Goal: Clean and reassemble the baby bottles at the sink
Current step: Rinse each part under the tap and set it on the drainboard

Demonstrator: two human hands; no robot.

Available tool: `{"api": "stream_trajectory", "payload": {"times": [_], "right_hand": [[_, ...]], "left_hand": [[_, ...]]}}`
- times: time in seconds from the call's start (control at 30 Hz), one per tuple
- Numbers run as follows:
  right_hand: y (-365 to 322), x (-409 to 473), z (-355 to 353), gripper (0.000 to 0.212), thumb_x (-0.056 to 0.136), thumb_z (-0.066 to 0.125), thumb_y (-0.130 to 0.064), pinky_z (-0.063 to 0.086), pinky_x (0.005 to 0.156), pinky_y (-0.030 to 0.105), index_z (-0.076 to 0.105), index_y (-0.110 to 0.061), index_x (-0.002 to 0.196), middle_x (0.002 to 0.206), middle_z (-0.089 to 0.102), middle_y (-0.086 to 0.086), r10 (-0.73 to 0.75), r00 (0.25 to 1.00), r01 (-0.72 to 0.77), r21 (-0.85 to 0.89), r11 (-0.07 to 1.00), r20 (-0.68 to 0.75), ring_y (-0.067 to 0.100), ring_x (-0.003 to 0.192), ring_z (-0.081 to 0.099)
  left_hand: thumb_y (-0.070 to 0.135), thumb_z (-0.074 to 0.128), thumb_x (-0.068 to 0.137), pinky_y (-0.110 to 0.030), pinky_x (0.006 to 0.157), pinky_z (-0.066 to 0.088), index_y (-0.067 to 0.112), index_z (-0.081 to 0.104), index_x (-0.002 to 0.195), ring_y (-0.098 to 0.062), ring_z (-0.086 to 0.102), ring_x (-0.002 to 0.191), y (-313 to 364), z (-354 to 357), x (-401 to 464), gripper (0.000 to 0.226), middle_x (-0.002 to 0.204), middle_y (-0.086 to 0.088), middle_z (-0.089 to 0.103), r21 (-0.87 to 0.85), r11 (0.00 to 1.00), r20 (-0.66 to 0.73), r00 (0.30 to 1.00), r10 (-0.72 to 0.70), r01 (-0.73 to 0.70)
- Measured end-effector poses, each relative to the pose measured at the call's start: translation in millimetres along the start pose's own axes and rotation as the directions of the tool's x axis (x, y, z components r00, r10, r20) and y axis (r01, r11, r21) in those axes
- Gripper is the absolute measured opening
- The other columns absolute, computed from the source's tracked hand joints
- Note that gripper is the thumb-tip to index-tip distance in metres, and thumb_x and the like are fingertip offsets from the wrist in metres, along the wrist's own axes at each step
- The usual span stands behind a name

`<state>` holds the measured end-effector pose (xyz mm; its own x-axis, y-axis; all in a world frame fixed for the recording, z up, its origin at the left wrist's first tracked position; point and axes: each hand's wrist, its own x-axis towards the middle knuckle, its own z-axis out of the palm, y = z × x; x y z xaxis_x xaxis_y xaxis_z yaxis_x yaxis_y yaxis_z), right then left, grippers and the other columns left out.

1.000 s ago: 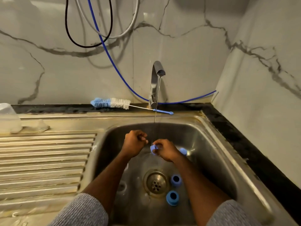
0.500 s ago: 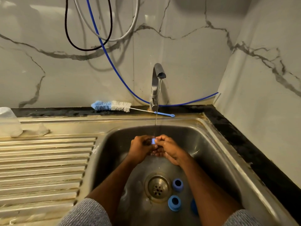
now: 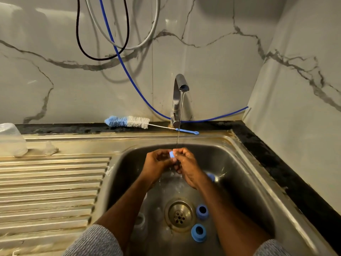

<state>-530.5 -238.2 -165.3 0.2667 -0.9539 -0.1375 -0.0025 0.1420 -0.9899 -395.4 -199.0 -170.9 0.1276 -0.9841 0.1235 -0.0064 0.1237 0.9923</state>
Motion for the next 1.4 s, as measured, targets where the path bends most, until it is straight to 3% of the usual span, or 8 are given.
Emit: {"api": "stream_trajectory", "payload": {"times": [0.1, 0.2, 0.33, 0.47, 0.6, 0.77, 1.1, 1.4], "right_hand": [[-3.9, 2.7, 8.4, 0.018, 0.099, 0.059, -0.039, 0.044, 0.055, 0.024, 0.060, -0.022, 0.098, 0.085, 0.064, 0.002, 0.014, 0.991, -0.024, -0.075, 0.997, -0.132, 0.011, 0.068, 0.054], [-8.6, 4.5, 9.5, 0.020, 0.095, 0.065, -0.040, 0.037, 0.047, 0.024, 0.060, -0.021, 0.090, 0.075, 0.060, 0.003, 0.088, 0.982, -0.079, 0.057, 0.995, -0.168, 0.010, 0.055, 0.048], [-16.2, 2.3, -2.2, 0.023, 0.082, 0.077, -0.032, 0.039, 0.041, 0.023, 0.069, -0.014, 0.094, 0.080, 0.066, 0.008, 0.257, 0.958, -0.223, 0.241, 0.945, -0.124, 0.014, 0.054, 0.053], [-17.6, 4.4, -10.9, 0.024, 0.083, 0.079, -0.027, 0.053, 0.057, 0.028, 0.072, -0.008, 0.097, 0.085, 0.076, 0.010, 0.241, 0.969, -0.210, 0.338, 0.918, -0.054, 0.020, 0.068, 0.069], [-14.2, 4.5, -13.8, 0.023, 0.089, 0.074, -0.026, 0.038, 0.046, 0.021, 0.070, -0.006, 0.098, 0.076, 0.073, 0.007, 0.191, 0.981, -0.177, 0.304, 0.936, -0.017, 0.013, 0.056, 0.053], [-15.2, 6.4, -18.6, 0.012, 0.098, 0.055, -0.002, 0.032, 0.037, 0.016, 0.067, 0.001, 0.098, 0.069, 0.068, 0.009, 0.156, 0.986, -0.167, 0.335, 0.927, 0.060, 0.005, 0.041, 0.045], [-1.9, 1.2, -19.6, 0.024, 0.090, 0.073, -0.017, 0.040, 0.042, 0.018, 0.067, -0.003, 0.108, 0.069, 0.065, 0.004, 0.138, 0.983, -0.158, 0.186, 0.970, 0.120, 0.003, 0.044, 0.048], [10.5, 3.6, -17.4, 0.020, 0.093, 0.069, -0.033, 0.049, 0.059, 0.028, 0.072, -0.014, 0.096, 0.082, 0.065, 0.008, 0.192, 0.975, -0.194, 0.004, 0.981, 0.114, 0.019, 0.070, 0.055]], "left_hand": [[0.005, 0.081, 0.080, -0.036, 0.087, 0.061, 0.013, 0.071, 0.117, -0.013, 0.074, 0.096, -2.0, 4.5, -2.8, 0.039, 0.103, 0.001, 0.076, 0.202, 0.967, 0.010, 0.988, 0.155, -0.154], [0.004, 0.079, 0.082, -0.037, 0.090, 0.060, 0.012, 0.070, 0.120, -0.017, 0.073, 0.101, -0.5, 4.4, -3.5, 0.040, 0.108, -0.001, 0.076, 0.077, 0.985, 0.037, 0.988, 0.150, -0.152], [-0.001, 0.074, 0.085, -0.046, 0.097, 0.056, 0.004, 0.066, 0.125, -0.032, 0.069, 0.111, 4.5, 2.3, -5.7, 0.041, 0.117, -0.015, 0.073, -0.199, 0.980, 0.166, 0.986, 0.022, 0.011], [0.004, 0.064, 0.088, -0.037, 0.095, 0.058, 0.000, 0.059, 0.132, -0.033, 0.067, 0.114, 8.3, 4.4, -8.4, 0.044, 0.127, -0.025, 0.066, -0.464, 0.857, 0.250, 0.961, -0.115, 0.224], [0.014, 0.054, 0.098, -0.034, 0.090, 0.060, -0.006, 0.056, 0.133, -0.034, 0.069, 0.108, 10.3, 7.5, -7.8, 0.040, 0.126, -0.031, 0.064, -0.528, 0.796, 0.242, 0.951, -0.194, 0.297], [0.021, 0.049, 0.103, -0.028, 0.074, 0.062, -0.009, 0.059, 0.123, -0.029, 0.075, 0.097, 8.9, 10.3, -3.1, 0.037, 0.113, -0.029, 0.071, -0.621, 0.691, 0.184, 0.926, -0.330, 0.370], [0.038, 0.060, 0.097, -0.028, 0.068, 0.064, -0.006, 0.067, 0.111, -0.024, 0.075, 0.077, 11.8, 14.4, -0.5, 0.047, 0.096, -0.025, 0.074, -0.591, 0.692, 0.054, 0.876, -0.480, 0.415], [0.037, 0.057, 0.101, -0.030, 0.061, 0.060, 0.002, 0.070, 0.107, -0.023, 0.073, 0.075, 4.4, 21.7, -6.9, 0.038, 0.095, -0.022, 0.074, -0.284, 0.890, -0.168, 0.895, -0.412, 0.356]]}}
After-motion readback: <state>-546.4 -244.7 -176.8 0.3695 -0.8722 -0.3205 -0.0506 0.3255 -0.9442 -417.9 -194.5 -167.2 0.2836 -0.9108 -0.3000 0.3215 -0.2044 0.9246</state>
